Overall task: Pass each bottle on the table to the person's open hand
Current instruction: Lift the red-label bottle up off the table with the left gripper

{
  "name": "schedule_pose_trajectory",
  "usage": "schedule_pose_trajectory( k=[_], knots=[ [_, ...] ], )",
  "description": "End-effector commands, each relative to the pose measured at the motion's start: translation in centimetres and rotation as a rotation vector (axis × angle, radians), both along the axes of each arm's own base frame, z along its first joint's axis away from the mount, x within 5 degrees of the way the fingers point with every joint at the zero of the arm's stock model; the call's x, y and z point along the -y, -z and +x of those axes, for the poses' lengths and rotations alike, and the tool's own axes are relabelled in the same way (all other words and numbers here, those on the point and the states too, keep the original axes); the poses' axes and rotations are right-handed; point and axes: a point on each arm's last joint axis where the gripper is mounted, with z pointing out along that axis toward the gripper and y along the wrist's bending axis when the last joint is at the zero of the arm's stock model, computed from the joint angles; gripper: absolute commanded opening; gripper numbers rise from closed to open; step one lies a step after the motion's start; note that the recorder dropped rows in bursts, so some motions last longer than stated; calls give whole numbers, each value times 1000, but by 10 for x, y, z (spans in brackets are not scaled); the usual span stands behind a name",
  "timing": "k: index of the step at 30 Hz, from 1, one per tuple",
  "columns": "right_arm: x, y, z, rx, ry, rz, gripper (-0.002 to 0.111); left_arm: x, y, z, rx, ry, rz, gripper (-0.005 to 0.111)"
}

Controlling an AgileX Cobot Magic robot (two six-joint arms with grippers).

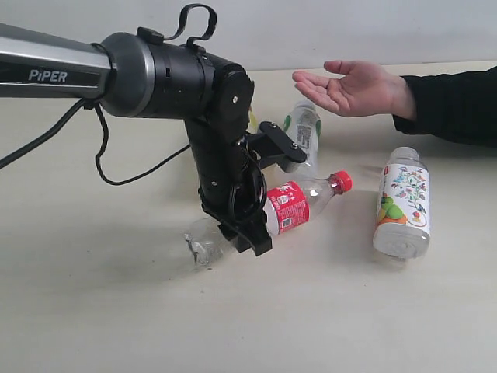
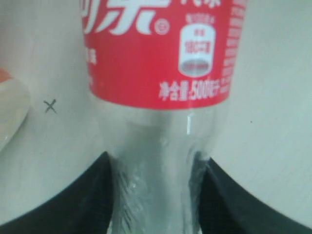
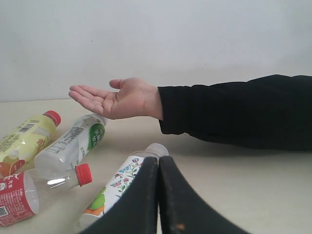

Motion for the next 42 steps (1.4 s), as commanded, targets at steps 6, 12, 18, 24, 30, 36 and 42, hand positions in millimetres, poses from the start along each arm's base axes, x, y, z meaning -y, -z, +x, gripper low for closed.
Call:
schedule_pose_trajectory(
  k=[6, 12, 18, 24, 30, 36, 42],
  knots=[
    [0, 0, 0, 12, 6, 0, 0, 2, -1, -2, -3, 11, 1, 0],
    [0, 1, 0, 10, 5, 1, 0, -3, -1, -6, -54, 16, 48, 0],
    [0, 1, 0, 10, 5, 1, 0, -10, -5, -14, -132, 24, 120, 0],
    [0, 1, 0, 10, 5, 1, 0, -11, -13, -20, -175, 15, 126, 0],
    [0, 1, 0, 10, 5, 1, 0, -7, -23, -25, -200, -5, 69, 0],
    [0, 1, 0, 10, 5, 1, 0, -4, -43, -31, -175, 10, 31, 0],
    [0, 1, 0, 10, 5, 1, 0, 7, -83, -41, -115, 35, -73, 0]
  ],
)
